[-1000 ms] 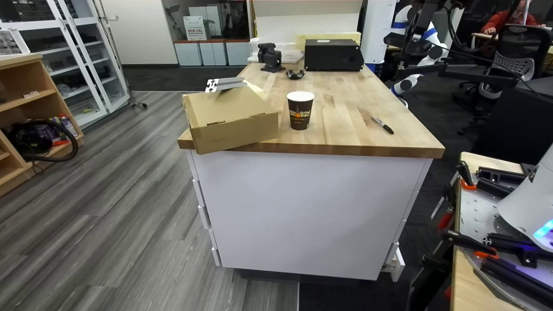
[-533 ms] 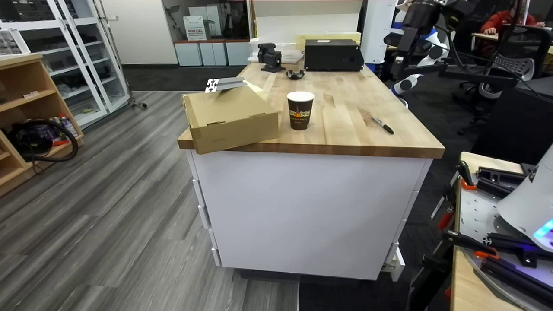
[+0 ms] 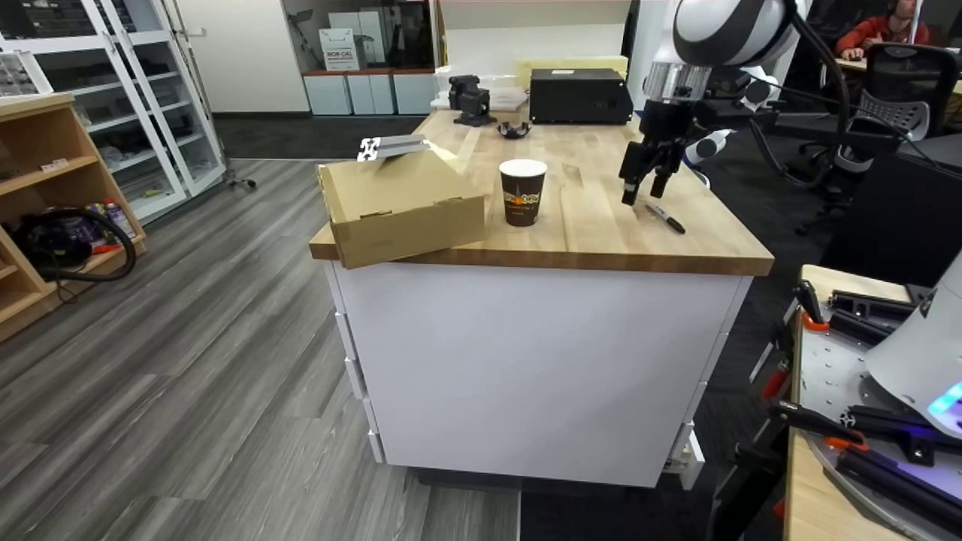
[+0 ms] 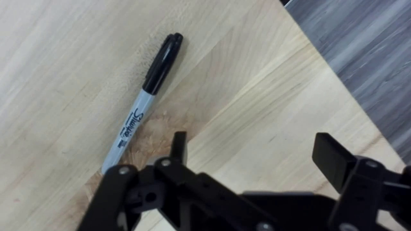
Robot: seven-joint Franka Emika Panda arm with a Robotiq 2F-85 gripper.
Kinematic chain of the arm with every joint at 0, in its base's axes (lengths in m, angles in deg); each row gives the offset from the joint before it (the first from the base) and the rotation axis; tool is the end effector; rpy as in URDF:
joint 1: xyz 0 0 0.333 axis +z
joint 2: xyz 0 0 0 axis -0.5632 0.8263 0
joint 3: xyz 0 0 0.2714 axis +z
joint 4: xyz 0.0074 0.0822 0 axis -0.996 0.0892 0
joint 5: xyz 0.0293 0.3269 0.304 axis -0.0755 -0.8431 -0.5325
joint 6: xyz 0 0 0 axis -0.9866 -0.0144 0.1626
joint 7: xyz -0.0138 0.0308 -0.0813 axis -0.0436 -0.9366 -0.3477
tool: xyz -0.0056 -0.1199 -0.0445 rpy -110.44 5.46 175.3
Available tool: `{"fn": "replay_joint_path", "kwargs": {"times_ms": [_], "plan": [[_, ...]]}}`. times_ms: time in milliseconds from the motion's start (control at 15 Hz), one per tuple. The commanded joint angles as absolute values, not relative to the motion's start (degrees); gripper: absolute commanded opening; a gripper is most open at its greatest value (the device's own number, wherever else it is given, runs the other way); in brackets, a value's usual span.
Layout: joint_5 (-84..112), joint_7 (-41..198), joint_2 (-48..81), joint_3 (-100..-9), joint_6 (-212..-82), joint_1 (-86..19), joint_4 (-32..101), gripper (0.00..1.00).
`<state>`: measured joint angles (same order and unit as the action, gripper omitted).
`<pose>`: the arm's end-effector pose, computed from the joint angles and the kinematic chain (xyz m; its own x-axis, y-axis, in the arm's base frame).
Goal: Put the pen in the cup
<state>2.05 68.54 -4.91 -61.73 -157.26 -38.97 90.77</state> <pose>0.4598 -0.1273 0.1787 0.9529 -0.3020 0.0279 -0.2975 -0.9487 -0.1069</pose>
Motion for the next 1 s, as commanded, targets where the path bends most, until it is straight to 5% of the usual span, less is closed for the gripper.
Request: {"fn": "replay_joint_path", "kwargs": {"times_ms": [0,400,933], "plan": [[11.72,83.17,0.47,-59.13,-156.15,-40.39,86.33,1.00],[24.53,97.73,-5.38,-57.64,-146.48,-39.69,84.55,1.00],[14.95,95.56,-5.98,-60.62,-143.67,-43.95,85.16,1.00]]}}
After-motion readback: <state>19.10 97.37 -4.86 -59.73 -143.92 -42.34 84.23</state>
